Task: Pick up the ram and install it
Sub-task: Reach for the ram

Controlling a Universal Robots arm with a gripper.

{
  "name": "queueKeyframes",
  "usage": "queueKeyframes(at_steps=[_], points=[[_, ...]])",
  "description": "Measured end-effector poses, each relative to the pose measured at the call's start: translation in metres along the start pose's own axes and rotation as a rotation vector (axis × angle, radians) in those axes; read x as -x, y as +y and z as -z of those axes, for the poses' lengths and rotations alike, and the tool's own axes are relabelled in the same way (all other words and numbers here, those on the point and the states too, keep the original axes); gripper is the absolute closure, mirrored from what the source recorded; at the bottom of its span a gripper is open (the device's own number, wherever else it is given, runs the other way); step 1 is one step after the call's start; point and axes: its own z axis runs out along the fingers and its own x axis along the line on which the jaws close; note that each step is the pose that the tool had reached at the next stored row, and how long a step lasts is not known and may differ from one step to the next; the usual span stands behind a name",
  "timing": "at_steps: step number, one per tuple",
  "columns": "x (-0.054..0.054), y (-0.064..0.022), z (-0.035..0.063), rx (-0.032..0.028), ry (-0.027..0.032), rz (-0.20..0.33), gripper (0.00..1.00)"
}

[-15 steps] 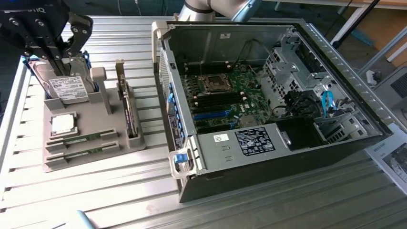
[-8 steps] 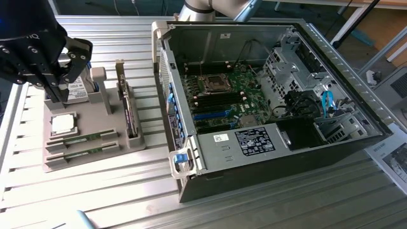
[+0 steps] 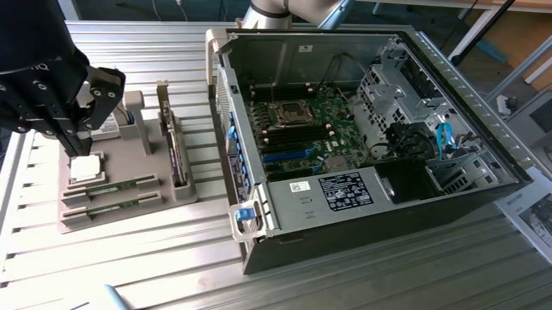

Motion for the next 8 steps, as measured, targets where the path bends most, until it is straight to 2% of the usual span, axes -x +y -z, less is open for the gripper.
queueKeyframes(at_steps=[8], points=[[0.0, 0.0, -0.0011, 0.0002, -0.0002, 0.006, 0.85]])
